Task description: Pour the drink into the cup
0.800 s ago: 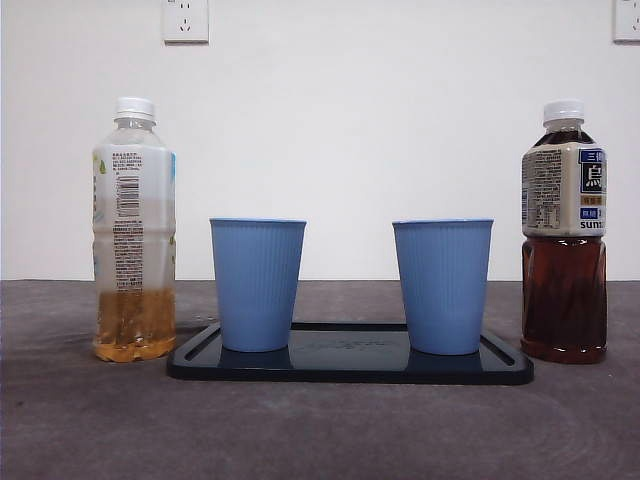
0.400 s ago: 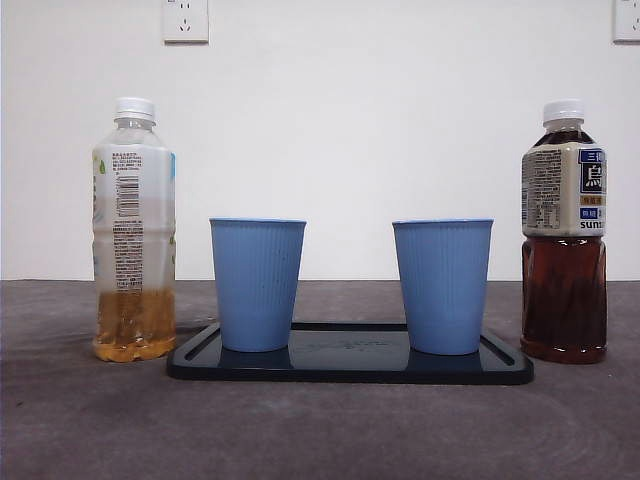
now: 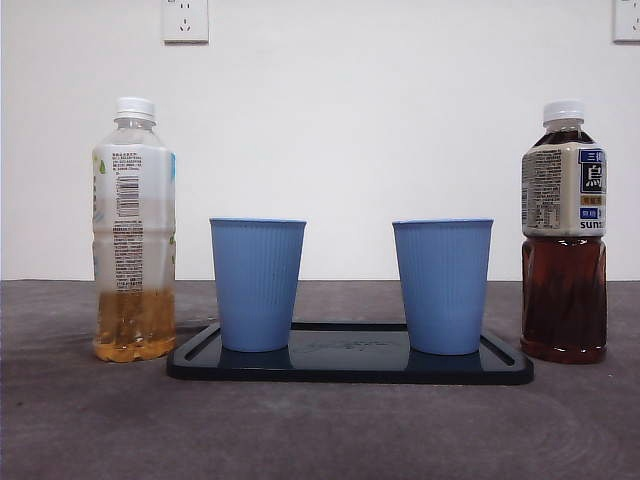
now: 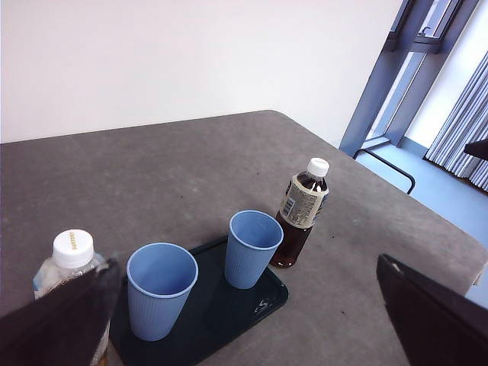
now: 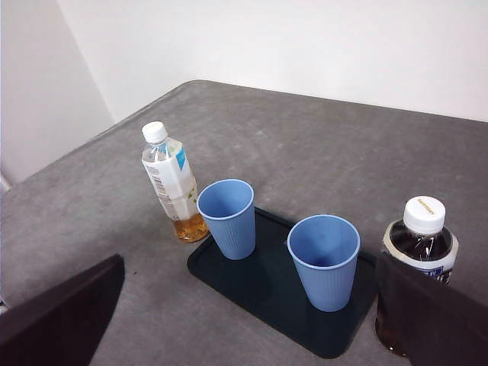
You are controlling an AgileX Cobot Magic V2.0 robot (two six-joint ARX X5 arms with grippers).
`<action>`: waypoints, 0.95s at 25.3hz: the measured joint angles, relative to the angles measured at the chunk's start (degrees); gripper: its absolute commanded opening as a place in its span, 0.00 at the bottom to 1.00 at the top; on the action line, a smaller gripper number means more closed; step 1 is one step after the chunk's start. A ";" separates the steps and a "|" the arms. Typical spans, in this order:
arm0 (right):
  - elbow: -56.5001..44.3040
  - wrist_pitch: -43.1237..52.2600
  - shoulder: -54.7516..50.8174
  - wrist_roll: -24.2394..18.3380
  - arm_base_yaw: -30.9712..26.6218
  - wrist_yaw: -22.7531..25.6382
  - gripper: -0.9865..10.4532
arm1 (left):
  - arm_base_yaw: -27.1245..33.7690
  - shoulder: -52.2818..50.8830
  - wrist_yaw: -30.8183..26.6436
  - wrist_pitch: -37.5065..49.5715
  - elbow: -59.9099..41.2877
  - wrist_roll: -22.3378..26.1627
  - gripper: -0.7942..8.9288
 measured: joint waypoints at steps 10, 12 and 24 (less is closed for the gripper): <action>-9.35 2.93 -0.02 1.84 -0.02 8.59 0.53 | 0.00 0.02 0.00 0.00 0.00 0.00 0.69; -13.25 6.29 0.00 2.08 0.00 8.68 0.53 | 0.00 0.02 0.00 0.00 0.00 0.00 0.69; -38.60 41.35 1.90 11.61 0.13 17.51 0.53 | 0.00 0.04 0.00 0.00 0.00 0.00 0.69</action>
